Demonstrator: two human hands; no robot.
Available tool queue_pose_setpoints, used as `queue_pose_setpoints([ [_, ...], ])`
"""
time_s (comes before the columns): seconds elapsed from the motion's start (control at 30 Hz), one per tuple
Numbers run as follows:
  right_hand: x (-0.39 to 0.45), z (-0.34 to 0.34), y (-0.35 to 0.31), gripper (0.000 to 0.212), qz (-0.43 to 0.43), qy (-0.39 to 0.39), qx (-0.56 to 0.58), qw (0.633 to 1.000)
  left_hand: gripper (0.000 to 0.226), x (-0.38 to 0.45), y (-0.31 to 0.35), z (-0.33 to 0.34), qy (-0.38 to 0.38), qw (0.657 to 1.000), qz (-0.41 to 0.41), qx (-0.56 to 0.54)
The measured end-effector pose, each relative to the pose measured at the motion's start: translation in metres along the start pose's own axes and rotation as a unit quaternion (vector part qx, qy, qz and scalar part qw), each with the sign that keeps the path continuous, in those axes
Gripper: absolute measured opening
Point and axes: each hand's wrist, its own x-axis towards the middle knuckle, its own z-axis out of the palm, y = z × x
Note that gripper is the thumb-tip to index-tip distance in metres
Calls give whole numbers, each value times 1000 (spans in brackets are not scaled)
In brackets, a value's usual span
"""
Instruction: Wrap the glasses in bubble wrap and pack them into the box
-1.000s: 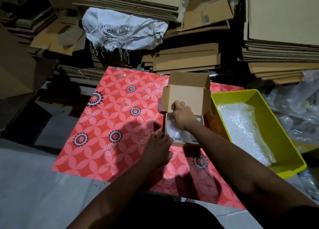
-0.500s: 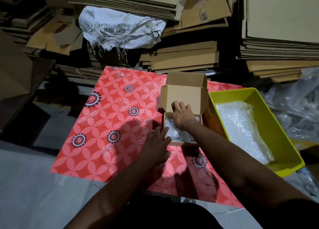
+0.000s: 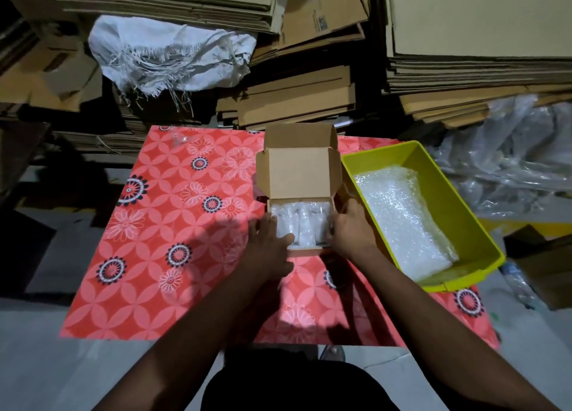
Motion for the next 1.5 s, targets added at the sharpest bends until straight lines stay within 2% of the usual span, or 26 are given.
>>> queue_pose_setpoints([
  [0.13,-5,5,11,30,9,-64,-6,998,56,2,-7,-9,-17,1000,20,14],
  [0.23,-9,14,11,36,6,-97,13,995,60,11,-7,-17,-90,995,33,11],
  [0.3,-8,20,10,40,8,-96,16,995,57,16,-6,-22,-125,992,33,1],
  [0.37,-13,14,8,36,2,-92,4,996,47,15,-6,-26,-122,992,34,-4],
  [0.43,-21,-5,6,30,-30,-46,19,998,36,10,-6,-27,-84,996,34,14],
  [0.5,-30,-32,10,23,-40,71,95,992,30,4,-4,-25,-33,999,29,24],
  [0.57,-27,-51,32,18,20,194,187,963,22,0,0,-20,21,999,24,-2],
  [0.6,-19,-53,52,19,61,226,202,951,16,-1,2,-18,47,998,27,-15],
  [0.63,-9,-51,76,22,105,226,197,948,11,-2,5,-17,69,997,30,-22],
  [0.67,1,-48,101,26,150,188,174,955,6,-3,7,-17,88,995,32,-22],
  [0.73,14,-31,144,38,219,23,106,970,12,-4,13,-16,108,993,31,-22],
  [0.8,18,-13,166,62,225,-122,32,966,19,-6,18,-14,121,992,30,-29],
  [0.83,16,-6,171,68,211,-153,2,965,17,-7,20,-14,126,991,28,-32],
  [0.9,12,4,173,63,194,-142,-12,971,13,-6,19,-13,128,991,10,-33],
  [1.03,15,4,176,36,254,-46,57,964,11,-2,24,-20,104,994,-10,-15],
  [1.23,9,-23,173,40,330,-16,223,917,16,9,21,-17,103,994,-17,-35],
  [1.33,5,-29,169,37,356,26,293,887,22,11,29,-23,120,988,-41,-92],
  [1.43,-3,-45,160,26,297,83,405,861,23,12,40,-35,143,966,-35,-214],
  [1.5,-12,-66,146,20,175,73,473,861,22,15,50,-49,102,926,-52,-360],
])
